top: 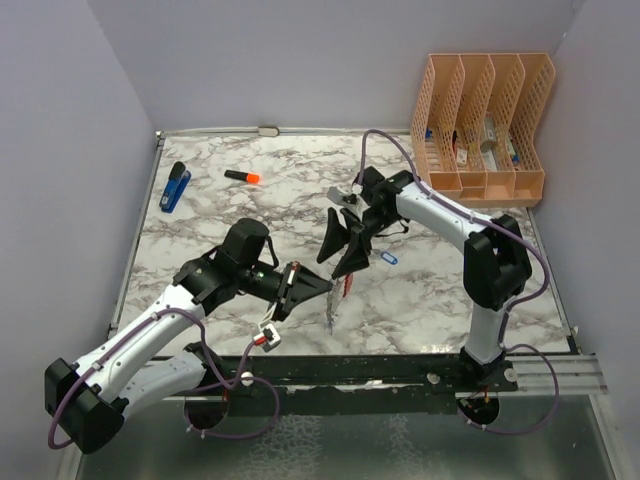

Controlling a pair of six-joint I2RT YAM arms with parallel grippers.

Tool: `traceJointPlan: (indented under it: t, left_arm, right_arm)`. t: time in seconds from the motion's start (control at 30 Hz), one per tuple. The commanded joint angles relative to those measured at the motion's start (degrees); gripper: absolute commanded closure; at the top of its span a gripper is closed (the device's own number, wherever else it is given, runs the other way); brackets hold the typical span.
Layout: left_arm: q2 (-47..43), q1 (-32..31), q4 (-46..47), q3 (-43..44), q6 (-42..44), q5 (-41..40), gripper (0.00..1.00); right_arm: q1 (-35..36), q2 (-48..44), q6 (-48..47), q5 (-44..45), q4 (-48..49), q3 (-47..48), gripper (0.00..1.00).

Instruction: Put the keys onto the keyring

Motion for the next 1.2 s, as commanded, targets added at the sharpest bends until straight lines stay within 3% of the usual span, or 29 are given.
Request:
traceJointPlan:
  t: [0.0, 0.3, 0.4, 0.47, 0.53, 0.57, 0.6, 0.83, 1.17]
  left_arm:
    - [0.27, 0.40, 1.53, -0.15, 40.77, 2.73, 1.00]
    - [-0.08, 0.68, 0.70, -0.44, 40.87, 2.82, 1.00]
    - [-0.78, 0.68, -0.20, -0.53, 40.82, 2.49, 1.00]
    - [-1.21, 0.68, -0.50, -0.80, 40.86, 2.38, 1.00]
    - [-1.57, 0.68, -0.71, -1.11, 40.89, 2.22, 1.00]
    - [-1.76, 0.68, -0.73, -1.29, 40.84, 2.17, 1.00]
    - [-1.84, 0.62, -0.73, -1.44, 40.88, 2.12, 1.00]
    - [-1.36, 0.60, 0.21, -1.94, 40.84, 2.81, 1.00]
    - [-1.07, 0.60, 2.22, -3.45, 40.80, 6.91, 1.00]
  right_arm:
    - [0.37, 0.51, -16.73, -7.22, -17.72, -1.11, 0.40]
    - [-0.53, -0.86, -16.63, -6.37, -17.02, -1.22, 0.41]
    - [-1.90, -2.15, -9.21, -4.88, -10.29, -2.25, 0.41]
    - [-2.00, -5.98, 8.29, 0.83, 5.27, -5.91, 0.41]
    - [-1.92, -13.24, 32.46, 13.81, 32.51, -14.87, 0.46]
    - [-1.96, -16.75, 38.35, 18.49, 41.53, -19.05, 0.47]
    - [-2.36, -19.24, 38.76, 20.15, 44.43, -20.94, 0.48]
    - [-3.15, -22.74, 38.18, 22.81, 40.80, -20.01, 0.42]
    - [-3.08, -28.21, 40.90, 17.07, 40.56, -23.98, 0.42]
